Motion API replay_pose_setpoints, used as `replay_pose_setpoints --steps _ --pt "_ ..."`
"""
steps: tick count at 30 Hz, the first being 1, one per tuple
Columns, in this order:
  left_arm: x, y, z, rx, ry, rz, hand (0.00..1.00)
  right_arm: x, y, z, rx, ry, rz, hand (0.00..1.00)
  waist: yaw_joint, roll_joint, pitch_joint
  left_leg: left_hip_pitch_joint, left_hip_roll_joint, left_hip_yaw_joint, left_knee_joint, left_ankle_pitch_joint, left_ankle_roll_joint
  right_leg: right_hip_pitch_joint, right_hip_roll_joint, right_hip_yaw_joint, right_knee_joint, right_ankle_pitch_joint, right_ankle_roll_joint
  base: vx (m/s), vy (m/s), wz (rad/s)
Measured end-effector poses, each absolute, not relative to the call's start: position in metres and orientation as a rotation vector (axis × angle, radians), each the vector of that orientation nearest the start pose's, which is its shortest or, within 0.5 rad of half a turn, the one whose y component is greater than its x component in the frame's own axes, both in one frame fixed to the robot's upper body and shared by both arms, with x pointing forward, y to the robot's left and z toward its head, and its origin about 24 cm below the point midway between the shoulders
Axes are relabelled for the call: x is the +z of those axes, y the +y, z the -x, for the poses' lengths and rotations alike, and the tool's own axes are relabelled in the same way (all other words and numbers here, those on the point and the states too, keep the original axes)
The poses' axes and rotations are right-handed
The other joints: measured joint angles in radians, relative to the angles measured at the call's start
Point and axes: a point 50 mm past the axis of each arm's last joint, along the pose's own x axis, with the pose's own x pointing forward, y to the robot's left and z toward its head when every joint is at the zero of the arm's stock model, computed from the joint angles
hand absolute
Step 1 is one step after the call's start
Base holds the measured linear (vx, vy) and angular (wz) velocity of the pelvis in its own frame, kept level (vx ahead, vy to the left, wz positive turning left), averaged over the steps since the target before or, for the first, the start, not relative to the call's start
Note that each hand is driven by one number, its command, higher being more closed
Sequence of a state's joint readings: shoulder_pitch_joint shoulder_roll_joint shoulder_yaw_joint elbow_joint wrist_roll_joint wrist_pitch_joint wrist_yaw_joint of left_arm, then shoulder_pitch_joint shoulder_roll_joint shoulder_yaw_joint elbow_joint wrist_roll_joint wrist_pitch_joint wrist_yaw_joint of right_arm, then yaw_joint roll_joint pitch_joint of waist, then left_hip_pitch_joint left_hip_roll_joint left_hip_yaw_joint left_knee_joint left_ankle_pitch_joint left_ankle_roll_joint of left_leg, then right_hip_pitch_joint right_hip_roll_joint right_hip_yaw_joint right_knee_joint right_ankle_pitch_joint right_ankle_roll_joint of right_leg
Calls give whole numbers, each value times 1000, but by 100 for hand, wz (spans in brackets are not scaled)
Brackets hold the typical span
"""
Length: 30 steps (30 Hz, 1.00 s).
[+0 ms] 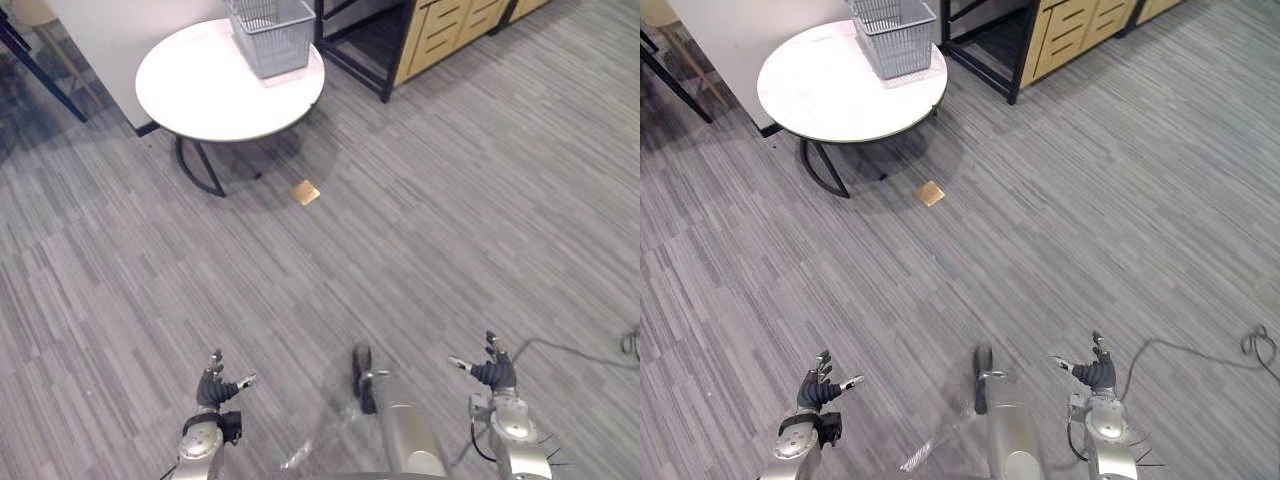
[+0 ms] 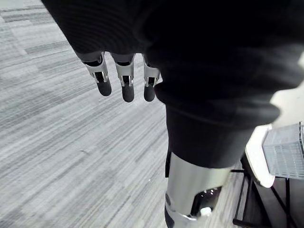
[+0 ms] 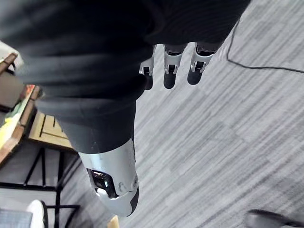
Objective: Pick vegetable in the basket
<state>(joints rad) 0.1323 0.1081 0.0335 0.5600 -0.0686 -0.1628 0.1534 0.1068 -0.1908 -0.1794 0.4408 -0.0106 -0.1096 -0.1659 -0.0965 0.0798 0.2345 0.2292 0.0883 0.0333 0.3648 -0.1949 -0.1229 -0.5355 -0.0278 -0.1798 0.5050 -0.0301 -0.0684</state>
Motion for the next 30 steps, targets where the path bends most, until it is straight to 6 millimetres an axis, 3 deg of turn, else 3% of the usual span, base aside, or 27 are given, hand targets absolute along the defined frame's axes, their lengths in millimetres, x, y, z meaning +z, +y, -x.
replay_pose_setpoints --steps 1,2,4,6,8,10,12,13,14,15,16,18,19,20,21,23,24,26,27,29,30 --pt "-91 199 -172 263 529 -55 0 -55 -252 -190 -364 412 215 0 1 3 5 -67 9 6 201 185 -5 116 -4 -9 -55 -41 1 687 -210 31" --pt "-92 198 -168 266 536 -49 0 -54 -248 -191 -344 409 215 0 15 -3 12 -110 30 9 326 257 -12 181 3 -10 -101 -46 -2 671 -181 12" --pt "-93 201 -161 280 540 -50 0 -49 -232 -197 -310 355 182 0 45 -2 15 -307 141 112 743 138 42 383 42 6 -239 -58 -16 603 -129 -22" --pt "-94 200 -159 281 542 -44 0 -42 -230 -200 -312 318 173 0 76 -13 20 -437 197 199 785 60 68 499 48 20 -337 -63 -12 509 -79 -17" --pt "-96 201 -154 286 555 -44 0 -40 -230 -202 -315 306 177 0 89 -19 22 -533 206 276 659 23 94 577 38 41 -393 -79 -2 521 12 -23" --pt "-98 201 -149 289 572 -48 0 -44 -233 -202 -321 329 184 0 102 -29 26 -572 156 303 396 16 98 631 9 60 -409 -112 24 509 101 -32" --pt "-100 200 -146 289 583 -43 0 -52 -240 -197 -348 374 196 0 113 -33 26 -578 65 261 -22 74 46 707 -29 74 -438 -156 70 570 209 -26" --pt "-100 200 -145 292 584 -42 0 -53 -244 -195 -361 386 202 0 113 -23 22 -571 47 239 -149 124 42 728 -28 79 -450 -175 91 539 250 -29" --pt "-102 202 -143 300 598 -49 0 -58 -244 -192 -364 413 208 0 115 -29 17 -570 32 218 -143 252 94 757 -43 96 -457 -205 109 539 272 -20" --pt "-102 204 -143 302 600 -51 0 -62 -239 -190 -350 430 201 0 112 -58 2 -582 1 216 -112 252 142 766 -73 97 -452 -218 120 555 268 1" --pt "-101 203 -147 300 591 -52 0 -65 -238 -185 -351 442 203 0 106 -78 -10 -607 -21 214 -58 207 162 754 -100 95 -423 -218 121 694 329 24" --pt "-102 196 -149 274 591 -45 0 -69 -237 -180 -352 468 212 0 112 -98 -11 -596 -52 218 3 114 179 695 -138 104 -219 -229 143 517 250 22" --pt "-104 196 -145 274 609 -47 0 -71 -233 -177 -351 479 203 0 104 -115 -12 -539 -89 217 -12 79 188 601 -179 120 36 -198 190 430 202 21" --pt "-105 197 -144 273 616 -52 0 -72 -232 -177 -349 482 200 0 98 -123 -13 -505 -107 214 -27 64 194 556 -198 136 169 -166 221 660 275 43" --pt "-106 197 -144 255 625 -73 0 -72 -229 -177 -335 483 213 0 83 -122 -13 -432 -134 192 -54 42 207 472 -203 160 393 -166 220 585 174 48" --pt "-106 198 -143 238 628 -97 0 -72 -225 -179 -310 477 230 0 72 -110 -10 -308 -144 179 -111 20 224 381 -186 148 527 -197 168 590 134 31" --pt "-105 201 -144 238 625 -113 0 -68 -222 -185 -296 455 230 0 68 -95 -11 -232 -142 166 -159 13 223 317 -163 117 513 -223 136 588 78 22" --pt "-103 203 -150 234 609 -119 0 -63 -220 -191 -288 423 230 0 52 -82 -6 -157 -135 145 -209 12 223 225 -136 57 389 -258 114 576 15 41" --pt "-102 202 -157 229 602 -120 0 -63 -222 -192 -289 425 236 0 47 -77 1 -122 -124 126 -212 11 222 187 -106 34 231 -256 109 553 -76 67" --pt "-101 203 -160 228 596 -122 0 -63 -223 -190 -291 430 239 0 26 -77 1 -74 -106 90 -213 0 202 181 -59 35 -89 -157 120 624 -132 87" --pt "-102 205 -157 224 603 -133 0 -65 -224 -186 -295 439 240 0 18 -95 -4 -34 -110 79 -217 -34 145 193 -42 54 -279 -30 120 593 -169 90"
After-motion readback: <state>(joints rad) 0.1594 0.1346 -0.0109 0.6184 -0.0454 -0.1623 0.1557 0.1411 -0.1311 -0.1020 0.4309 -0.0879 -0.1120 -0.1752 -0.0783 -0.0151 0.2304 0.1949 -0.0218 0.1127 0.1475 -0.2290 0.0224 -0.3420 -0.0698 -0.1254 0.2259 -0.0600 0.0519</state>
